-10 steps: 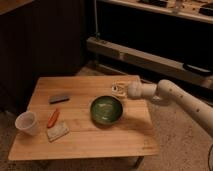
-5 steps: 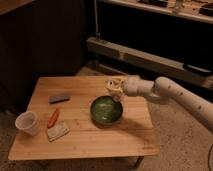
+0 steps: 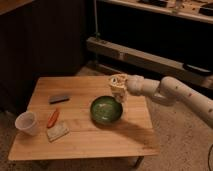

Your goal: Stand the bottle upright

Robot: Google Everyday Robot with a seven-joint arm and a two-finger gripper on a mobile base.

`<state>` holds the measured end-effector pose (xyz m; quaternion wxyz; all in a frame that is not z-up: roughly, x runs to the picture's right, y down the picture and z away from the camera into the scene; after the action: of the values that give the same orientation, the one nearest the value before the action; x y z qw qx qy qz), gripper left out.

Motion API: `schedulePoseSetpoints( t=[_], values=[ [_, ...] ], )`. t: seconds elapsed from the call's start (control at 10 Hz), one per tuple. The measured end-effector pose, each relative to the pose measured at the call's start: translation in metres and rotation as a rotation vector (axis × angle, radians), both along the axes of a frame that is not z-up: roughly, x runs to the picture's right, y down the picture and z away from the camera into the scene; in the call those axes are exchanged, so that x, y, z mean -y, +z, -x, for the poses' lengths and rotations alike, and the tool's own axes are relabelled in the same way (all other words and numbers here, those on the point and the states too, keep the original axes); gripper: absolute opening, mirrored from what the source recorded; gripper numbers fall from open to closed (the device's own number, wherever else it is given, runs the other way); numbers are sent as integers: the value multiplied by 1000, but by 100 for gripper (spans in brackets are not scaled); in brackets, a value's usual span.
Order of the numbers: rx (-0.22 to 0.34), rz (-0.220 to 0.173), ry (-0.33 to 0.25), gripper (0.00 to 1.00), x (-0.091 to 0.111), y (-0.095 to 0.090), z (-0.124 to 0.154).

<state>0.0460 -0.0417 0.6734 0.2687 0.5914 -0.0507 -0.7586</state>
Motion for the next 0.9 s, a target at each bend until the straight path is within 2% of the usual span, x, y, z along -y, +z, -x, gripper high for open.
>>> schedulePoseSetpoints(
  t=[0.2,0.4,0.6,0.9],
  values=[
    [16,24,43,0,-4,-20,-17],
    [33,49,83,0,-10,-32,-25],
    [83,110,152,0,-29,-47,-32],
    [61,132,191,0,-54,-65,-52]
  ],
)
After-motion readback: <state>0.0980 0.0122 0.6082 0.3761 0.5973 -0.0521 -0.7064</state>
